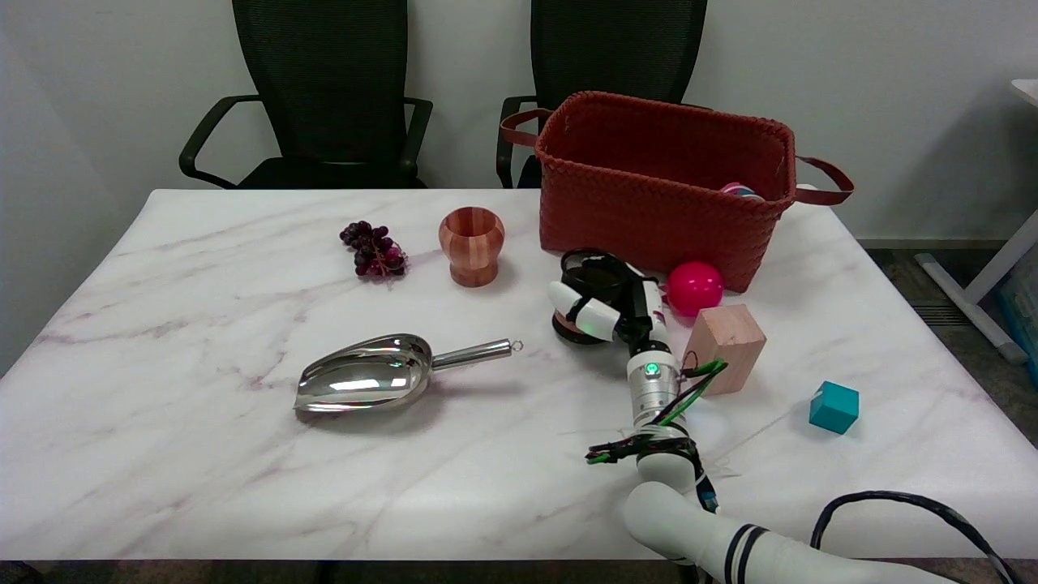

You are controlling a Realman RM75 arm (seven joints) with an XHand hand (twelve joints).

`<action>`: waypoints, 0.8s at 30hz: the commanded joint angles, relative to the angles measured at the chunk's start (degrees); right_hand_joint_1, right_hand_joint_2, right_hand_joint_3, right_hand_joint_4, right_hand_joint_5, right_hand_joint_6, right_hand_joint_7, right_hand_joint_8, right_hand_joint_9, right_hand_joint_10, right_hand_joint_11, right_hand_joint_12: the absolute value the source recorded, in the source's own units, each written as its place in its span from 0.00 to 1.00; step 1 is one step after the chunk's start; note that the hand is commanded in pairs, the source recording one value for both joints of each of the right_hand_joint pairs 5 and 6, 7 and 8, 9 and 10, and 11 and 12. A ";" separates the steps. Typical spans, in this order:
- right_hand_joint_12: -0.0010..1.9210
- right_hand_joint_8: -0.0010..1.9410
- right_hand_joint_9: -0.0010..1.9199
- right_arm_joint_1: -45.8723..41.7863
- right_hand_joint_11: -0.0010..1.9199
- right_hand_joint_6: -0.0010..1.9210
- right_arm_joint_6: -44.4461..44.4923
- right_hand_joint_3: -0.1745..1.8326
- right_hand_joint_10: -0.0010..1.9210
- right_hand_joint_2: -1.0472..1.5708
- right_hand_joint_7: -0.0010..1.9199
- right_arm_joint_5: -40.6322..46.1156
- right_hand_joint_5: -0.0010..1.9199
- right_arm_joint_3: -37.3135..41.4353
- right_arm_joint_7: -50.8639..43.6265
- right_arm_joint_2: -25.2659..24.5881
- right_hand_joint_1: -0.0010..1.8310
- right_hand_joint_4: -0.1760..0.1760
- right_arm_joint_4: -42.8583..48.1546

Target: Pick up the black pen container.

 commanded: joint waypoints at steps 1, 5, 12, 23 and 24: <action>0.34 0.66 0.53 0.17 0.34 0.59 1.30 0.38 0.53 0.71 0.66 -0.01 0.59 -0.22 2.57 -0.47 0.61 0.50 -0.38; 0.43 0.68 0.58 0.23 0.43 0.60 2.08 0.38 0.58 0.73 0.68 -0.51 0.60 -0.65 2.57 -0.71 0.61 0.50 0.64; 0.52 0.68 0.60 0.57 0.52 0.58 4.01 0.36 0.60 0.75 0.69 -4.15 0.58 -0.88 2.57 -0.87 0.62 0.50 4.20; 0.57 0.69 0.60 0.79 0.57 0.54 5.21 0.34 0.60 0.76 0.69 -10.03 0.54 -0.38 2.17 -0.25 0.63 0.50 11.25; 0.57 0.69 0.60 0.94 0.57 0.54 5.21 0.35 0.60 0.76 0.69 -10.63 0.54 -0.24 2.17 -0.17 0.63 0.50 12.14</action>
